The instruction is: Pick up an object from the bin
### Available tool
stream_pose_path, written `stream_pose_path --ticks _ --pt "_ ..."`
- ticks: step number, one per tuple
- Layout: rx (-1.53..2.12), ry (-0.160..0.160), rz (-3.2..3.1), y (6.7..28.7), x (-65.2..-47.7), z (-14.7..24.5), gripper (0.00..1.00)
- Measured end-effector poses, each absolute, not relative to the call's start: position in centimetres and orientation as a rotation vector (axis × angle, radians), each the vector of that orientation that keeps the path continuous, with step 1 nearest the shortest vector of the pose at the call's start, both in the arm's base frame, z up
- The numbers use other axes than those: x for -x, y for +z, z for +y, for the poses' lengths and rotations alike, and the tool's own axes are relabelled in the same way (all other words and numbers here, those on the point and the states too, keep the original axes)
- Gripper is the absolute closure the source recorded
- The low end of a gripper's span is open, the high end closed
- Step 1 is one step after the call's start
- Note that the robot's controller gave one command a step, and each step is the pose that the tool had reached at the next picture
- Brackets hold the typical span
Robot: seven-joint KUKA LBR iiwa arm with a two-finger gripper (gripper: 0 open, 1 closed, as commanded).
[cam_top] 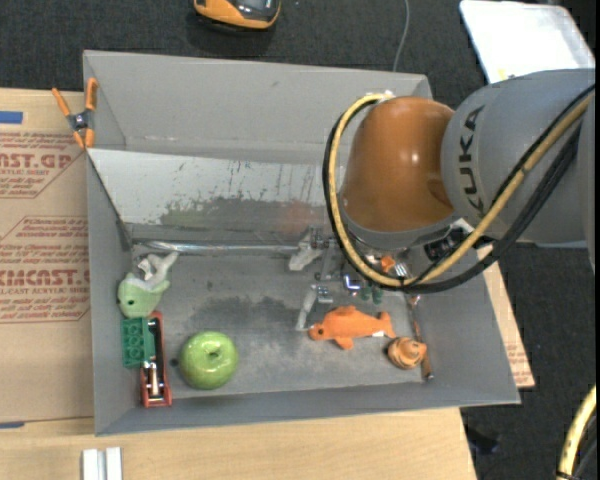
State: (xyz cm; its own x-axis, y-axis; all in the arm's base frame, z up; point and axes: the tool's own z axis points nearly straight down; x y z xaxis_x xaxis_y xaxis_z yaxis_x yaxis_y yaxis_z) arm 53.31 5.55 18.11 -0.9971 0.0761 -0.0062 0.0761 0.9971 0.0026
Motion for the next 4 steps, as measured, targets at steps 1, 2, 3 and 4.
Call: stream_pose_path --ticks 1,2,3,4 --pt "-0.397 0.007 3.108 15.2 -52.3 6.4 0.0" --pt "-0.484 0.004 3.097 9.2 -52.7 0.4 0.0" --pt "-0.52 0.005 3.082 8.0 -51.1 2.1 0.0" --pt "-0.487 0.015 3.089 7.7 -52.5 -1.0 0.0"
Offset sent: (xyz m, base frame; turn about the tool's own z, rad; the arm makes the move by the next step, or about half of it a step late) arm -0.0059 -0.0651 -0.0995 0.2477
